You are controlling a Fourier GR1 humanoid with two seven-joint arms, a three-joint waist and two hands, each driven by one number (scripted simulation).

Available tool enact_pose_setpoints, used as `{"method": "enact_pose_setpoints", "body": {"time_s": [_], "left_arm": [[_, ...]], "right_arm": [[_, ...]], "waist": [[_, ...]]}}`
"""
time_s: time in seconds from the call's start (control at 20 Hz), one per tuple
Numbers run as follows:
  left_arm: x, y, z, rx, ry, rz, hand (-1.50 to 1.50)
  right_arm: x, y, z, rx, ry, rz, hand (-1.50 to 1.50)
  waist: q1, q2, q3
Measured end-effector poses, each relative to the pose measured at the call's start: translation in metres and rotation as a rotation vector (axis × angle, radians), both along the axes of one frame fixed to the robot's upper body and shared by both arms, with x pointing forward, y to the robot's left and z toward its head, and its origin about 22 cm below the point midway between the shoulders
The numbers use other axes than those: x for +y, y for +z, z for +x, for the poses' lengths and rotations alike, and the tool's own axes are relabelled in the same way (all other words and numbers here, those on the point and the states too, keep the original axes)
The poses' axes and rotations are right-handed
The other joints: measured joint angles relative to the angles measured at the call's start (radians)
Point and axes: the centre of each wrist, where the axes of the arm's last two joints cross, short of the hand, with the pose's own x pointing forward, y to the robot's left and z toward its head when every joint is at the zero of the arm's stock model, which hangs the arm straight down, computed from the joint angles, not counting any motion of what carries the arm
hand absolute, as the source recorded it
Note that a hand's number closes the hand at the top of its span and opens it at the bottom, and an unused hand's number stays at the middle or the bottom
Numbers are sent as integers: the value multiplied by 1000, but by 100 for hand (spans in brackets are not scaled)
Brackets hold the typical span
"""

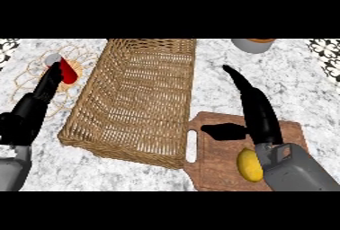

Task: Pick the lemon from the cutting board and place it in the basket

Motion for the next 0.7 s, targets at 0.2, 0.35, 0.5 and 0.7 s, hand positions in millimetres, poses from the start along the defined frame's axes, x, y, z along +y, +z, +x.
{"method": "enact_pose_setpoints", "body": {"time_s": [0.2,0.35,0.5,0.7], "left_arm": [[-1,-2,-1,-1,-7,4,0],[-3,-4,-2,-4,-14,2,0],[-4,-5,-2,-10,-16,-1,0],[-5,-3,0,-14,-13,-8,0]], "right_arm": [[-6,24,3,186,65,-255,-150],[-6,49,1,324,121,-377,-150],[-7,77,-1,409,182,-423,-150],[-17,103,-2,484,236,-434,-150]], "waist": [[11,2,0],[15,4,3],[15,8,6],[15,13,9]]}}
